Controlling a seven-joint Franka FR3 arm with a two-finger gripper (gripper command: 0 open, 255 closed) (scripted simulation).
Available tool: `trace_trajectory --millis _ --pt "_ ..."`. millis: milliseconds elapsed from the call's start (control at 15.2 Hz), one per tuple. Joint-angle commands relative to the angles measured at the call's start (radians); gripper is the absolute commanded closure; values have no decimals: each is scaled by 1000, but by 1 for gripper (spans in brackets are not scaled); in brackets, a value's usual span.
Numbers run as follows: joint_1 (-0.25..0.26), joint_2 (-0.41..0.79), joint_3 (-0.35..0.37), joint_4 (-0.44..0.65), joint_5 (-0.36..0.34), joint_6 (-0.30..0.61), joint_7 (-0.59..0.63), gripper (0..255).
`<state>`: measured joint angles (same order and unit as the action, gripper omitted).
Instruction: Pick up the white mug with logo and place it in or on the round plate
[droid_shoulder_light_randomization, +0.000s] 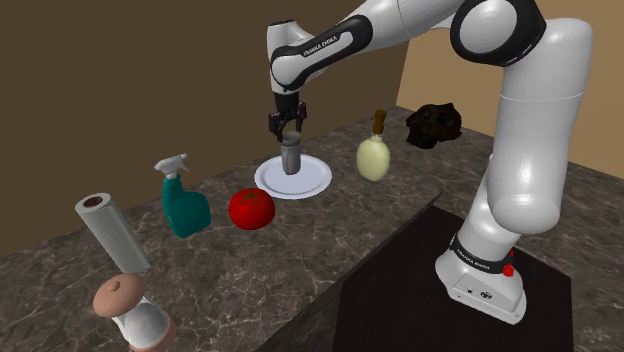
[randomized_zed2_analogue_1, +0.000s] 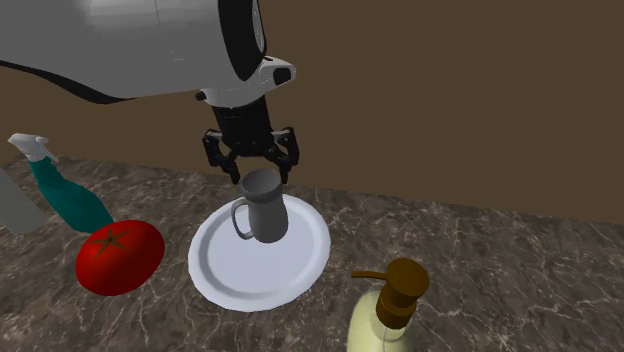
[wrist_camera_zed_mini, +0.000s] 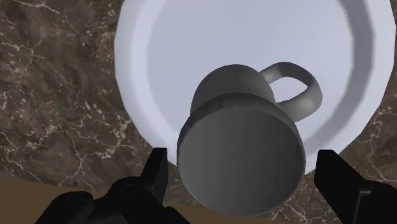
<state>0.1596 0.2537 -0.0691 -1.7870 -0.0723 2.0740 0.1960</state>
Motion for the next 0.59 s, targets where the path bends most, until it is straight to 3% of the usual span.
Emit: trace_trajectory --millis 0,198,528 --pt "0 0 0 0 0 0 0 0" --pt "0 0 0 0 0 0 0 0" --pt "5 -37 3 77 0 -115 0 0"
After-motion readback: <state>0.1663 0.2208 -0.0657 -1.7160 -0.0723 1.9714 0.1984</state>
